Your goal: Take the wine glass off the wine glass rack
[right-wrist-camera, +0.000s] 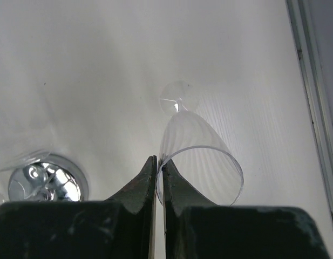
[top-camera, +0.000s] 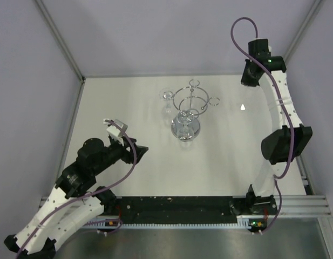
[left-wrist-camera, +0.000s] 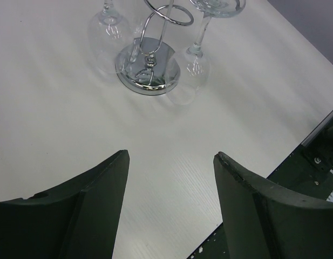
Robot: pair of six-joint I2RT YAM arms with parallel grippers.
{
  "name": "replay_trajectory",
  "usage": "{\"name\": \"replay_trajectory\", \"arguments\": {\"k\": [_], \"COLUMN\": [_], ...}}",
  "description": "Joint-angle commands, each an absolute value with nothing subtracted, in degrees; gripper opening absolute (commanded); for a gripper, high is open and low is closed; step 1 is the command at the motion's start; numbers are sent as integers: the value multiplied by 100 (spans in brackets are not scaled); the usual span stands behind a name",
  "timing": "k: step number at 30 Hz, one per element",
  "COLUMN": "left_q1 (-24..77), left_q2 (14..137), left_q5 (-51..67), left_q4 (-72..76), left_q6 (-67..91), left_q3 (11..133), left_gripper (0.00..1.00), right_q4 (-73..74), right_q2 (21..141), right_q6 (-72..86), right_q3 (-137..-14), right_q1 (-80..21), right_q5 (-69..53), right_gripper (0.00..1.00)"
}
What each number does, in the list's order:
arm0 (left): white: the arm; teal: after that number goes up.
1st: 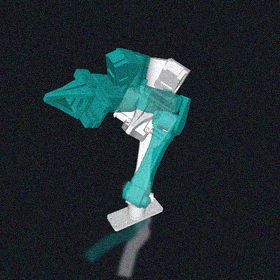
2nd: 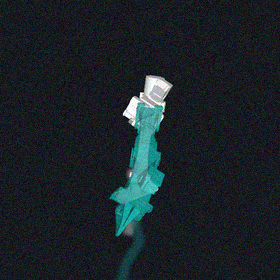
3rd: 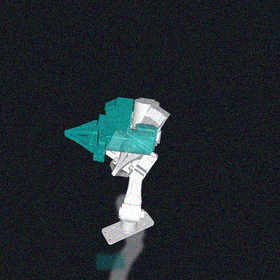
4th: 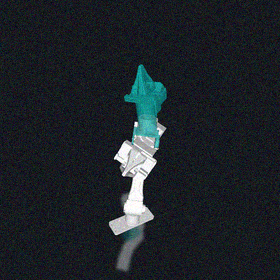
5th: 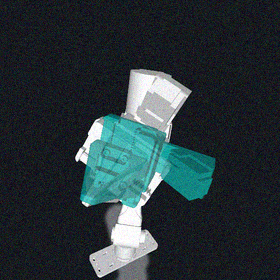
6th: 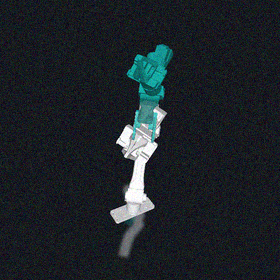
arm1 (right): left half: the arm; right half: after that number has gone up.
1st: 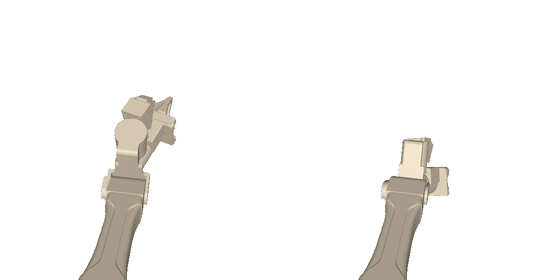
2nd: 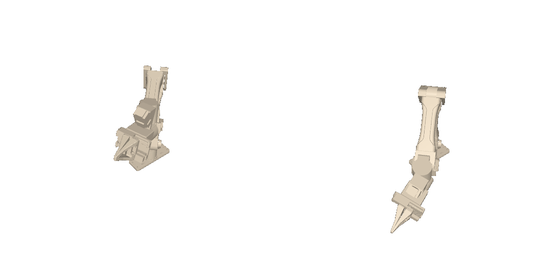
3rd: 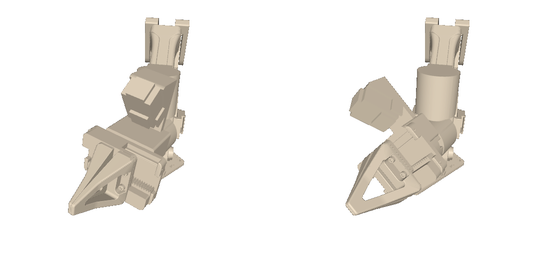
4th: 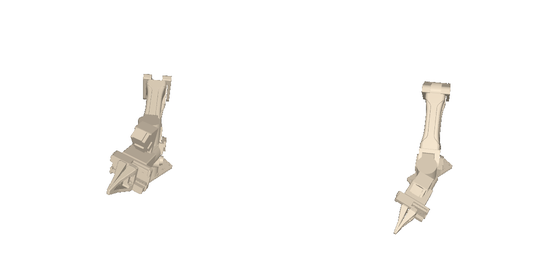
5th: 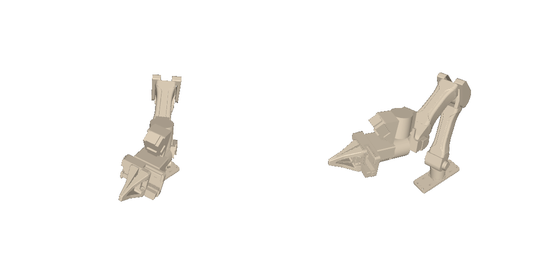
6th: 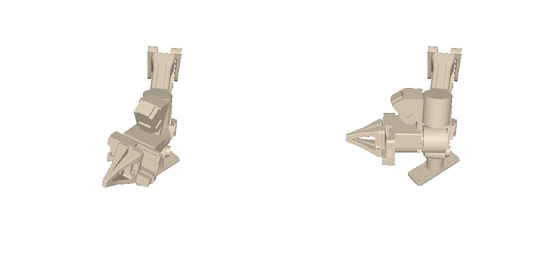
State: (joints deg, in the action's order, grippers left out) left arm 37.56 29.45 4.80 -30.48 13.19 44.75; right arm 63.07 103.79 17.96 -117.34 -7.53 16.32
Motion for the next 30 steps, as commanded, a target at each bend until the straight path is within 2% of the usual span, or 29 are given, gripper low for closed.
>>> {"name": "replay_trajectory", "arguments": {"k": [1,8,18,30], "left_q1": [3735,3727,3735,3727], "left_q2": [2900,2927,3006,3094], "left_q5": [413,448,431,369], "left_q4": [-2883,-2874,-2865,-2865], "left_q6": [1345,1318,1310,1301], "left_q3": [4456,4456,4447,4447], "left_gripper": [70,70,70,70], "right_q4": [6258,6346,6556,6592], "right_q2": [10950,11689,12181,12436], "right_q6": [2021,2100,1978,1916], "right_q3": [-12427,-13113,-13763,-13860], "right_q1": [-177,377,606,615], "right_q5": [1311,897,993,1028], "right_gripper": [0,0,0,0]}}
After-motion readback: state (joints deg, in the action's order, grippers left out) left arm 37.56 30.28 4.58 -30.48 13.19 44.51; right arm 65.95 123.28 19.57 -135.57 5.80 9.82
